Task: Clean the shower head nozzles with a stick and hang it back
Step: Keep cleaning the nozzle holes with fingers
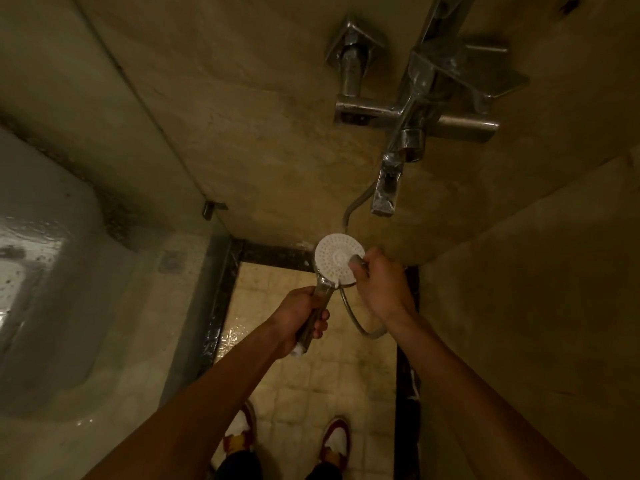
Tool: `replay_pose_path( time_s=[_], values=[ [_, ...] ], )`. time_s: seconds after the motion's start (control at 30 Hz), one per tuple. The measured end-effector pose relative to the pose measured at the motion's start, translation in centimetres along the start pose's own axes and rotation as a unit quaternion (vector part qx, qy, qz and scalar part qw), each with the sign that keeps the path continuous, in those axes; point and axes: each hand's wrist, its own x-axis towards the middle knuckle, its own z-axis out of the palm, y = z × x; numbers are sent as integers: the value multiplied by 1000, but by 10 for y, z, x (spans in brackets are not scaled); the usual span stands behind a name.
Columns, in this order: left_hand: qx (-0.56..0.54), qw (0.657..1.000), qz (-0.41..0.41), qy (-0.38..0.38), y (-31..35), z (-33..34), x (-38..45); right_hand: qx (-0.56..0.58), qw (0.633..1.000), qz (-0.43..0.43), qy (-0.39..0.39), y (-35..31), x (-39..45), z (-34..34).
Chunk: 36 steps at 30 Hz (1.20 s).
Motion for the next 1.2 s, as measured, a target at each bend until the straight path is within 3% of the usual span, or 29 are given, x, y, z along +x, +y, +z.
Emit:
replay_pose_path(
  time_s=[0.2, 0.43, 1.2],
  values=[
    [-4, 1000, 1, 6, 3, -9, 1, -15, 999, 47, -12, 17, 6, -7],
    [3, 1000, -3, 14, 1, -9, 2, -22, 999, -9, -49, 3, -10, 9],
    [1, 1000, -7, 6, 2, -12, -5, -50, 999, 1, -18, -17, 1, 6]
  ],
)
